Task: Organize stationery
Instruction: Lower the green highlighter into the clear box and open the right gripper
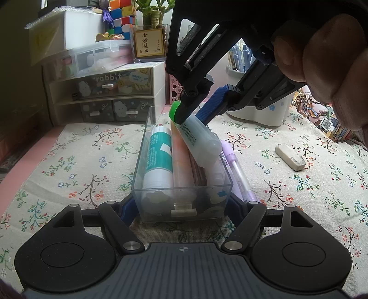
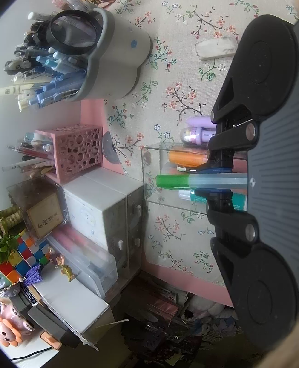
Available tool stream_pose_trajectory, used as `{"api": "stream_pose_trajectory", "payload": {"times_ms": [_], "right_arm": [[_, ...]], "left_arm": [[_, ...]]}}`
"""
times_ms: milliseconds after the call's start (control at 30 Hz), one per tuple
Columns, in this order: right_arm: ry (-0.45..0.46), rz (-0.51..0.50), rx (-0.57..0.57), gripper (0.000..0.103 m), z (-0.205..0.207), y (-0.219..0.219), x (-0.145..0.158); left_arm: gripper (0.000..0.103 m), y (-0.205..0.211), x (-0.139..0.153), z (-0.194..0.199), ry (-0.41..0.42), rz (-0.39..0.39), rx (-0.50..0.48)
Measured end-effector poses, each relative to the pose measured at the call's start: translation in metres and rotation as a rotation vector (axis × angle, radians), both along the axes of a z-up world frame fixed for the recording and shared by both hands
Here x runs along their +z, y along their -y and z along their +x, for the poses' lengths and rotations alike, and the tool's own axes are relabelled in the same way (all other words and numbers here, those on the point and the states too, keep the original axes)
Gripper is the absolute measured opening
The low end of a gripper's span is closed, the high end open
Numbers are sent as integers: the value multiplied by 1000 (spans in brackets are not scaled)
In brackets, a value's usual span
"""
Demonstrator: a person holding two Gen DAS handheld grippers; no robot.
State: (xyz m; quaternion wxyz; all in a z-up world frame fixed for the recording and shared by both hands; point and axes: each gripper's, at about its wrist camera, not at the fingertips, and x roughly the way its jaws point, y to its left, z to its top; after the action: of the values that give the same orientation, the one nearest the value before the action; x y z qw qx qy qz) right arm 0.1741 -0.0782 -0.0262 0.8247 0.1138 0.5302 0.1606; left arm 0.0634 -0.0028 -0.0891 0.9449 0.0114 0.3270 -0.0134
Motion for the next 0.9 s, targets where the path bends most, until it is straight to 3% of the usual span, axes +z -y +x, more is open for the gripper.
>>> {"api": "stream_pose_trajectory", "payload": {"times_ms": [167, 567, 900], "right_arm": [[-48, 23, -38, 11, 5, 2, -2], [2, 104, -139, 11, 3, 28, 7], [-28, 65, -78, 12, 5, 11, -5]], "left_arm": [[74, 0, 0, 0, 0, 0, 0], [74, 0, 0, 0, 0, 0, 0], [74, 0, 0, 0, 0, 0, 0]]}}
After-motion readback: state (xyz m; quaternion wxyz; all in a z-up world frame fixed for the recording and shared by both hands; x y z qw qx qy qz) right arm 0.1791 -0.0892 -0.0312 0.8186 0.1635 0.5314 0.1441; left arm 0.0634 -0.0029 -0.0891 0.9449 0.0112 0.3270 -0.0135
